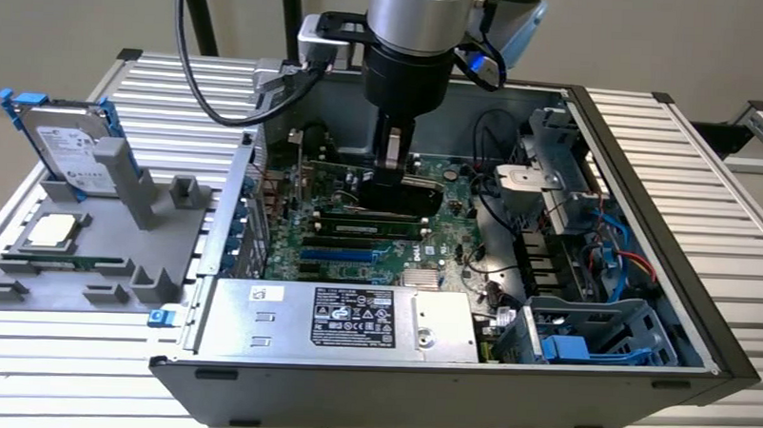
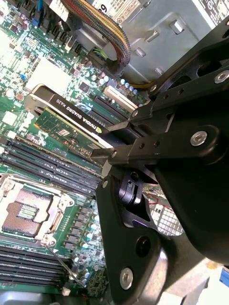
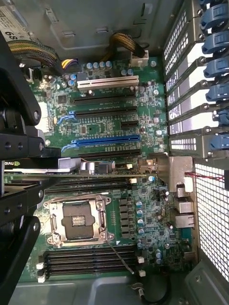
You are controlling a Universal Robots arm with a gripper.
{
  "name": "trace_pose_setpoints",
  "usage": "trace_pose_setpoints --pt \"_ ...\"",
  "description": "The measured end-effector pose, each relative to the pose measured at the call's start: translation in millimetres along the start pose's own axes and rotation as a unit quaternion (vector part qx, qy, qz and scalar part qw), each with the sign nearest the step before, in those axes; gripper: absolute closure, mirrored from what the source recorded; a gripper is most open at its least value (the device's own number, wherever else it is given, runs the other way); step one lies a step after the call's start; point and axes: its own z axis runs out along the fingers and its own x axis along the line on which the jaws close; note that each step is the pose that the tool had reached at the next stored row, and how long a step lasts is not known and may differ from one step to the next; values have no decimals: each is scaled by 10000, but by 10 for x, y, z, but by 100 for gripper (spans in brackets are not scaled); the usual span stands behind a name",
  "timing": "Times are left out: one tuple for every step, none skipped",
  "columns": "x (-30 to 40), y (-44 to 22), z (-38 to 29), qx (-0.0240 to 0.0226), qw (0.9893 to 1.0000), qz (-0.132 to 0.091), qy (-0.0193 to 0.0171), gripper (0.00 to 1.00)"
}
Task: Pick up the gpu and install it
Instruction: 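Insert the gpu into the slot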
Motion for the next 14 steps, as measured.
trace_pose_setpoints --pt "0 0 0 0 10000 0 0 100" --pt "0 0 1 0 10000 -1 -1 100" --pt "4 -1 6 0 10000 -16 -5 100" --pt "7 -1 16 -1 10000 -38 -11 100" --pt "8 1 25 -3 10000 -73 -12 100" --pt "11 0 32 -6 9999 -110 -12 100" --pt "12 1 37 -8 9999 -157 -10 100" --pt "12 1 41 -12 9997 -241 -7 100" --pt "12 2 43 -15 9995 -330 -3 100" --pt "13 3 48 -16 9992 -409 -1 100" --pt "14 3 55 -12 9988 -481 1 100" --pt "16 3 62 -7 9985 -543 2 100" --pt "23 4 67 -2 9983 -581 4 100" --pt "32 11 77 12 9982 -599 2 100"
